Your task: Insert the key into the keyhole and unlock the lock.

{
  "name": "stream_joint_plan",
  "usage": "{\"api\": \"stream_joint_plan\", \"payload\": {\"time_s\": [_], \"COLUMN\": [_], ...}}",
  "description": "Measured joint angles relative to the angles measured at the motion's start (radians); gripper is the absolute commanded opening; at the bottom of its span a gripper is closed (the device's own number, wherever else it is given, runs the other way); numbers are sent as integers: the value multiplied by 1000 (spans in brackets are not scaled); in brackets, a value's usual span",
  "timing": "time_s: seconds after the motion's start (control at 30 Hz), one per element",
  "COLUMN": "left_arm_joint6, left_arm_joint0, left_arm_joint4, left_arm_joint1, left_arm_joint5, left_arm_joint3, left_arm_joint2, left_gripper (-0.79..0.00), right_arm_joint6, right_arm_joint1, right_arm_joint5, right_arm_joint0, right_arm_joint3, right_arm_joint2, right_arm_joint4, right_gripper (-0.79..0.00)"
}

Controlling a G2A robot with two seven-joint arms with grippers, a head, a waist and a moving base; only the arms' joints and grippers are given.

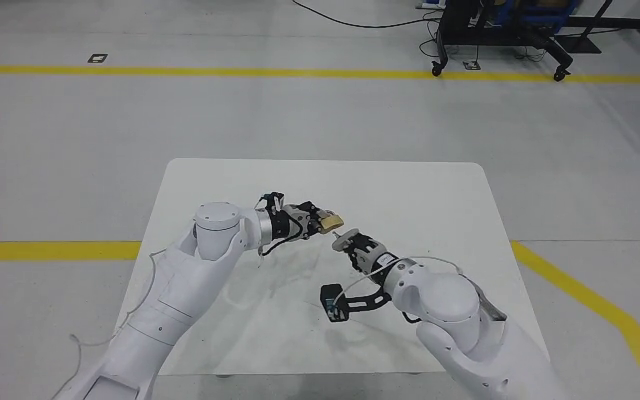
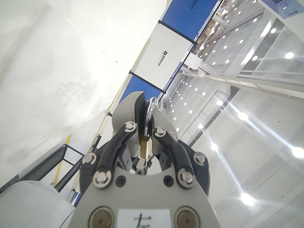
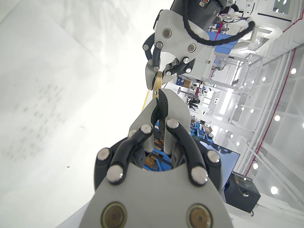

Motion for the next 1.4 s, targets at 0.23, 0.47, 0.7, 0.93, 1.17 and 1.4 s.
{"api": "stream_joint_plan", "payload": {"time_s": [0.23,0.47,0.7,0.93,1.17,1.4], "left_arm_joint6": [-11,-14,-12,-12,-16,-27], "left_arm_joint0": [-4,-5,-5,-7,-8,-9], "left_arm_joint4": [3,4,-1,5,2,-16], "left_arm_joint1": [0,-1,-2,-3,-4,-5], "left_arm_joint5": [2,3,5,12,15,23], "left_arm_joint3": [5,8,10,12,14,19], "left_arm_joint2": [0,-1,-4,-1,-1,-6], "left_gripper": [-785,-785,-785,-785,-785,-785], "right_arm_joint6": [32,60,91,100,98,110], "right_arm_joint1": [-10,-15,-23,-29,-35,-40], "right_arm_joint5": [-6,-18,-31,-33,-24,-8], "right_arm_joint0": [24,31,42,51,58,58], "right_arm_joint3": [21,17,29,33,42,45], "right_arm_joint2": [-9,-9,-14,-23,-35,-38], "right_arm_joint4": [25,30,43,57,66,73], "right_gripper": [-785,-785,-785,-785,-785,-785]}}
